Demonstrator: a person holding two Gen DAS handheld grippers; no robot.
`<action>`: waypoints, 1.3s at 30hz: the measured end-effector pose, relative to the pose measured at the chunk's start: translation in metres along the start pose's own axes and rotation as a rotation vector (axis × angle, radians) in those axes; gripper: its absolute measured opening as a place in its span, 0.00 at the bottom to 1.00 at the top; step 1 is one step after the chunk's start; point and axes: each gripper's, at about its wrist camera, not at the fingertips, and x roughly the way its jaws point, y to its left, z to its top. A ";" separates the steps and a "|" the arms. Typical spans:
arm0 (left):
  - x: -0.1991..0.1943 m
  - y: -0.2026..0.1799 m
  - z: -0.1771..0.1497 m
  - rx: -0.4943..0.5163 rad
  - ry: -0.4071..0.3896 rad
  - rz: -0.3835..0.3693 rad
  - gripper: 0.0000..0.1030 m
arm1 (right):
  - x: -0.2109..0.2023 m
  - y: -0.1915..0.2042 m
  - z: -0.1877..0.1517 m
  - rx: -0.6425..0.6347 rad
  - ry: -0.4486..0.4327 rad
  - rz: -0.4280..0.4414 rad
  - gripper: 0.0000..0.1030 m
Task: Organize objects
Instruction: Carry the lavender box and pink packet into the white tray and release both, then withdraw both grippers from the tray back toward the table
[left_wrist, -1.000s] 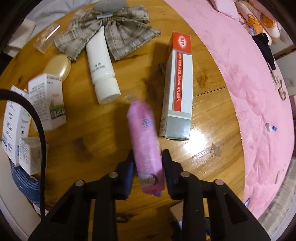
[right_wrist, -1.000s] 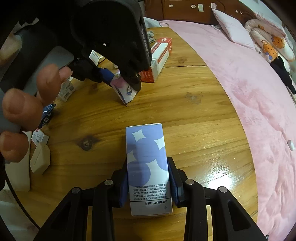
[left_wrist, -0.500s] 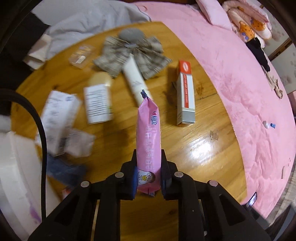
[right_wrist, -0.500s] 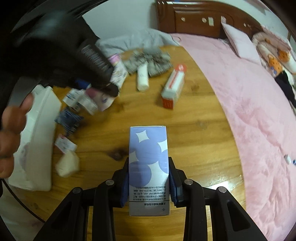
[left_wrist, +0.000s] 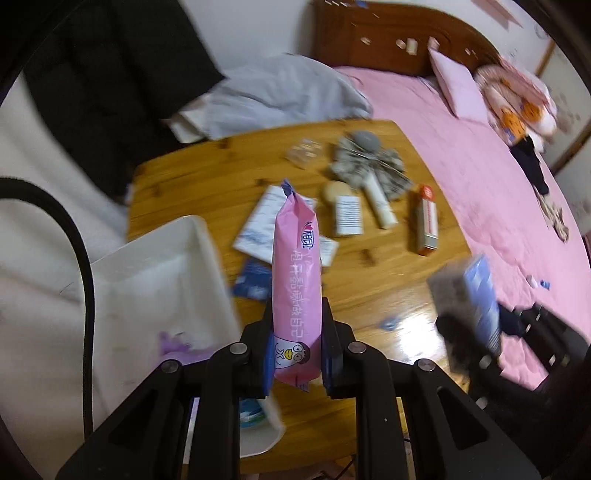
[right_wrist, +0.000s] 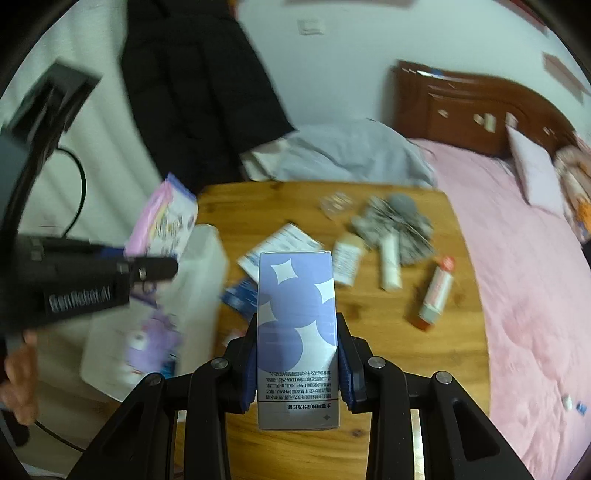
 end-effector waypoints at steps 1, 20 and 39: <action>-0.004 0.011 -0.003 -0.017 -0.008 0.010 0.20 | -0.001 0.010 0.006 -0.016 -0.002 0.017 0.34; 0.017 0.162 -0.069 -0.230 0.023 0.126 0.21 | 0.071 0.168 0.023 -0.227 0.205 0.131 0.34; 0.022 0.201 -0.086 -0.304 0.045 0.049 0.57 | 0.087 0.195 0.016 -0.235 0.254 0.081 0.52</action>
